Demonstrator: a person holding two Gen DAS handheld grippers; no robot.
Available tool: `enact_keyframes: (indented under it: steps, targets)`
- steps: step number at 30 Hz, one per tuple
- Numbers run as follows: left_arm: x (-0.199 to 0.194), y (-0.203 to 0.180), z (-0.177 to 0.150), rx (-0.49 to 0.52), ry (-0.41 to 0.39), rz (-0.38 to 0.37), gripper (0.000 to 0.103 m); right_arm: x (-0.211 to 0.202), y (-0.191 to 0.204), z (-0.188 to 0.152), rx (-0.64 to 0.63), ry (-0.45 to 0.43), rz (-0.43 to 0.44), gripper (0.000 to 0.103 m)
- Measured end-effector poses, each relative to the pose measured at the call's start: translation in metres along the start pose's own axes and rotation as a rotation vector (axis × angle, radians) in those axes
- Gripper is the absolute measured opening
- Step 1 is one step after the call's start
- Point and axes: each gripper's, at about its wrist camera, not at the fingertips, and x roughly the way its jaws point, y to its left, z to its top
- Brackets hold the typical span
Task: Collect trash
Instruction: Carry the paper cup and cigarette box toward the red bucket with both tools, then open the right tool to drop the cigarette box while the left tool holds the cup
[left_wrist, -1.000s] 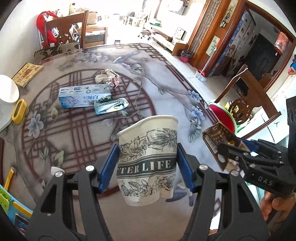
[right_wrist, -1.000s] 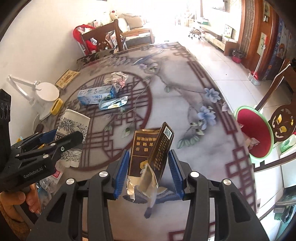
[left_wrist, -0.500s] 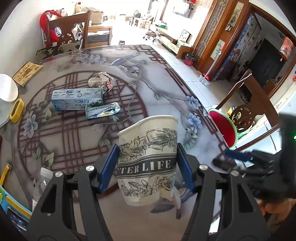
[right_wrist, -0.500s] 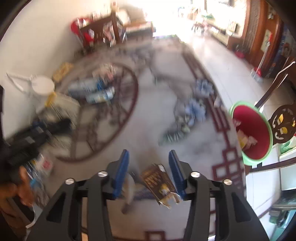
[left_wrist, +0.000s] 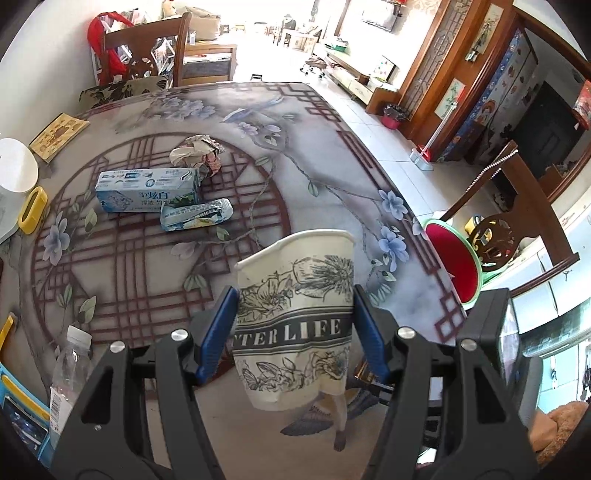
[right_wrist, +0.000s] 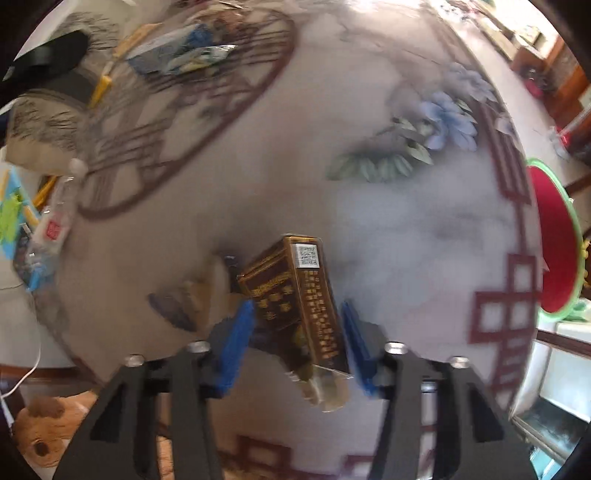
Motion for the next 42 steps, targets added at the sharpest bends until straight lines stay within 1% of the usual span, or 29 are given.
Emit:
enact_keyframes:
  steps: [1,2,7,11,13,17,33,37,42]
  targets:
    - [0.001,-0.001,0.001,-0.004,0.001,0.003,0.060,-0.003,0.000,0.001,-0.009,-0.010,0.004,0.024]
    - [0.001,-0.001,0.001,-0.007,0.001,0.005,0.060,-0.008,-0.002,0.002,-0.001,-0.025,0.023,0.020]
    - [0.005,-0.010,0.007,-0.008,-0.001,0.012,0.060,-0.032,-0.021,0.004,0.043,-0.112,0.054,0.020]
    - [0.009,-0.021,0.012,-0.002,-0.002,0.008,0.060,-0.060,-0.042,0.009,0.101,-0.203,0.057,0.020]
    - [0.010,-0.029,0.015,0.007,-0.006,0.006,0.060,-0.071,-0.055,0.016,0.135,-0.237,0.061,0.020]
    - [0.012,-0.043,0.019,0.021,-0.007,0.001,0.060,-0.087,-0.075,0.017,0.172,-0.279,0.064,0.020]
    - [0.029,-0.102,0.030,0.051,-0.005,0.001,0.060,-0.109,-0.135,0.012,0.209,-0.326,0.066,0.020]
    - [0.034,-0.115,0.033,0.060,-0.001,0.007,0.060,-0.112,-0.158,0.009,0.239,-0.333,0.064,0.020]
    - [0.043,-0.131,0.039,0.072,0.003,0.008,0.060,-0.115,-0.198,0.004,0.306,-0.341,0.041,0.020]
